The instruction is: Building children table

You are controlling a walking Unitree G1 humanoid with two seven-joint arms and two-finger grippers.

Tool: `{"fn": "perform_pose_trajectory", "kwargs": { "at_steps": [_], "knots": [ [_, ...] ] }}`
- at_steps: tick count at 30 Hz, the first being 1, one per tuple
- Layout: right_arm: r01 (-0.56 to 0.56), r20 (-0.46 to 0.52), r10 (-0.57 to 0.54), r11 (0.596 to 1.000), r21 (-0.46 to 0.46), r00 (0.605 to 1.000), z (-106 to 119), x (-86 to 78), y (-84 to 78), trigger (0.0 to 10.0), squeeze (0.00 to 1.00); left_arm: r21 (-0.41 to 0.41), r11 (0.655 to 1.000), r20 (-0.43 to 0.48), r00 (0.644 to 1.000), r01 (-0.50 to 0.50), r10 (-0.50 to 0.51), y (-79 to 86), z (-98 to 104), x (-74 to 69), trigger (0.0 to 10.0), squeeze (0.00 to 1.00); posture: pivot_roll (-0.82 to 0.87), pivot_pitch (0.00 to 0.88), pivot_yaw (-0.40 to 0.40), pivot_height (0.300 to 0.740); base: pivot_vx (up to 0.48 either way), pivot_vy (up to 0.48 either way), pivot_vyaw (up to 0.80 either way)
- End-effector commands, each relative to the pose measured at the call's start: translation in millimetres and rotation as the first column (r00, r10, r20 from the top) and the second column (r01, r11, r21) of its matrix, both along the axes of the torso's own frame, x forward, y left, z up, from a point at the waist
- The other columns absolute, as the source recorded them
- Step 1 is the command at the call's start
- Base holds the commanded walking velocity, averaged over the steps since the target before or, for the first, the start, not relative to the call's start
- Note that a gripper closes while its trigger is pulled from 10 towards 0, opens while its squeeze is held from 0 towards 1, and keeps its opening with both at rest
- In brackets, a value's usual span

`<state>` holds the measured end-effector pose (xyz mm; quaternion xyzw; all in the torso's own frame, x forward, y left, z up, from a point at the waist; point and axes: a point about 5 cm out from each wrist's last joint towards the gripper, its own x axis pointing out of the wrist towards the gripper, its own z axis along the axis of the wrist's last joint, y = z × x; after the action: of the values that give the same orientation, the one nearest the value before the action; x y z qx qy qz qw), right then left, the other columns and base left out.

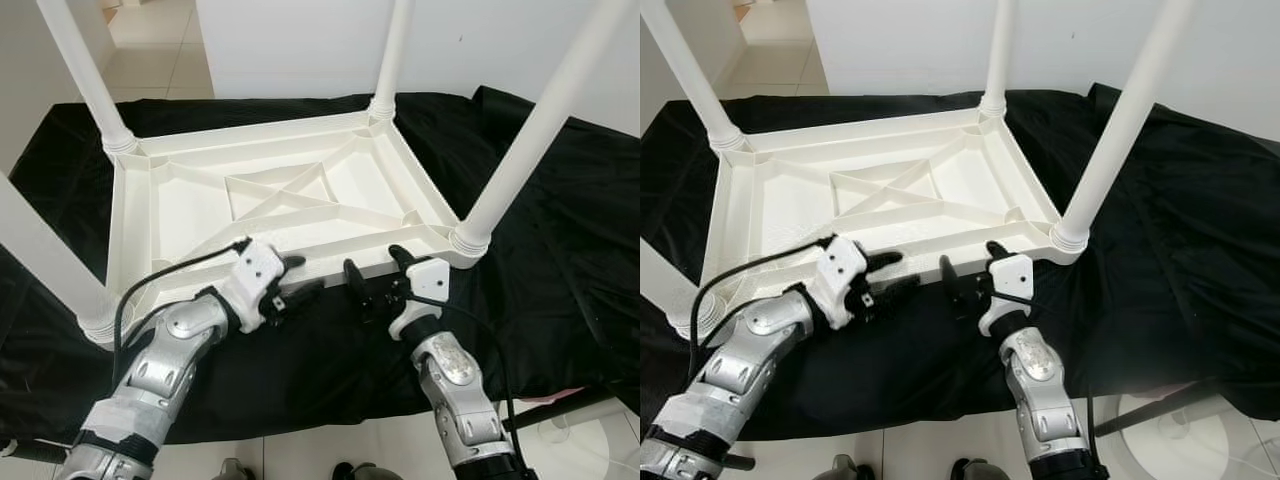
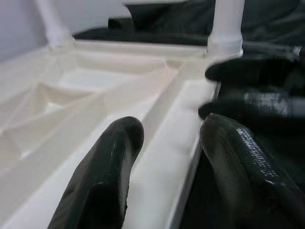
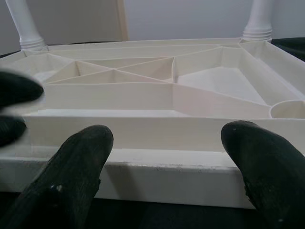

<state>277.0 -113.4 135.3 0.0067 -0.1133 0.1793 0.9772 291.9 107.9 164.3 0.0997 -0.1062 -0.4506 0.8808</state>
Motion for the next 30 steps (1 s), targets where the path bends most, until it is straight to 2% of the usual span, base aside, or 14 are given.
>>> {"fn": "perform_pose_trajectory", "kwargs": {
  "at_steps": [1,5,7,10,13,16,19,20,22,25,26,27,30],
  "knots": [
    [-0.003,-0.010,0.003,1.000,0.000,1.000,-4.1,-0.8,1.8,10.0,0.00,-0.099,0.971,0.015,0.976,-0.216,0.218,12.2,3.5,0.8,10.0,0.00,-0.03,0.110,-0.021,0.740,0.000,0.000,0.00],
    [0.003,-0.013,-0.003,1.000,0.007,1.000,-4.7,0.0,2.6,10.0,0.00,-0.130,0.960,0.008,0.968,-0.247,0.250,15.7,5.3,-6.2,10.0,0.00,-0.01,0.110,-0.025,0.740,0.000,0.000,0.00],
    [0.017,-0.017,-0.017,1.000,0.015,1.000,-6.0,1.9,3.0,10.0,0.00,-0.174,0.950,0.013,0.964,-0.260,0.266,20.5,6.9,-18.0,10.0,0.00,0.00,0.109,-0.026,0.740,0.000,0.000,0.00],
    [0.030,-0.024,-0.030,0.999,0.020,0.999,-7.3,6.6,4.1,10.0,0.00,-0.129,0.952,0.024,0.959,-0.278,0.283,25.1,4.9,-36.7,10.0,0.00,0.03,0.115,-0.035,0.740,0.000,0.000,0.00],
    [0.036,-0.026,-0.035,0.999,0.026,0.999,-7.1,8.9,3.9,10.0,0.00,-0.130,0.950,0.030,0.956,-0.284,0.291,28.6,6.8,-45.2,10.0,0.00,0.06,0.120,-0.043,0.740,0.000,0.000,0.00],
    [0.029,-0.033,-0.028,0.999,0.039,0.999,-7.9,16.1,8.6,10.0,0.00,-0.099,0.948,0.011,0.952,-0.303,0.305,50.9,9.4,-63.1,10.0,0.00,0.11,0.128,-0.060,0.740,0.000,0.000,0.00],
    [0.027,-0.034,-0.026,0.999,0.039,0.999,-7.9,17.3,9.8,10.0,0.00,-0.097,0.950,0.006,0.954,-0.298,0.300,54.4,10.8,-66.2,10.0,0.00,0.11,0.128,-0.060,0.740,0.000,0.000,0.00],
    [0.016,-0.034,-0.014,0.999,0.044,0.999,-6.9,22.2,13.7,10.0,0.00,-0.071,0.956,-0.007,0.958,-0.285,0.285,67.8,16.4,-77.1,10.0,0.00,0.14,0.135,-0.075,0.740,0.000,0.000,0.00],
    [0.012,-0.034,-0.010,0.999,0.050,0.999,-5.7,26.0,15.7,10.0,0.00,-0.045,0.961,-0.008,0.962,-0.273,0.273,77.0,21.0,-85.1,10.0,0.00,0.16,0.140,-0.085,0.740,0.000,0.000,0.00],
    [0.012,-0.033,-0.010,0.999,0.051,0.999,-5.6,26.8,16.0,10.0,0.00,-0.040,0.961,-0.009,0.962,-0.272,0.272,78.4,21.9,-86.9,10.0,0.00,0.16,0.140,-0.085,0.740,0.000,0.000,0.00],
    [0.011,-0.035,-0.010,0.999,0.052,0.999,-5.2,30.1,17.2,10.0,0.00,0.035,0.961,0.001,0.962,-0.275,0.275,87.5,23.5,-93.0,10.0,0.00,0.20,0.146,-0.105,0.740,0.000,0.000,0.00],
    [0.011,-0.035,-0.010,0.999,0.052,0.999,-5.2,30.1,17.2,10.0,0.00,0.035,0.961,0.001,0.962,-0.275,0.275,87.5,23.5,-93.0,10.0,0.00,0.20,0.146,-0.105,0.740,0.000,0.000,0.00],
    [-0.019,-0.042,0.021,0.999,0.048,0.999,-4.3,39.3,24.7,10.0,0.00,0.233,0.902,-0.005,0.927,-0.364,0.376,133.0,33.9,-115.2,10.0,0.00,0.26,0.163,-0.137,0.740,0.000,0.000,0.00]
  ]
}}
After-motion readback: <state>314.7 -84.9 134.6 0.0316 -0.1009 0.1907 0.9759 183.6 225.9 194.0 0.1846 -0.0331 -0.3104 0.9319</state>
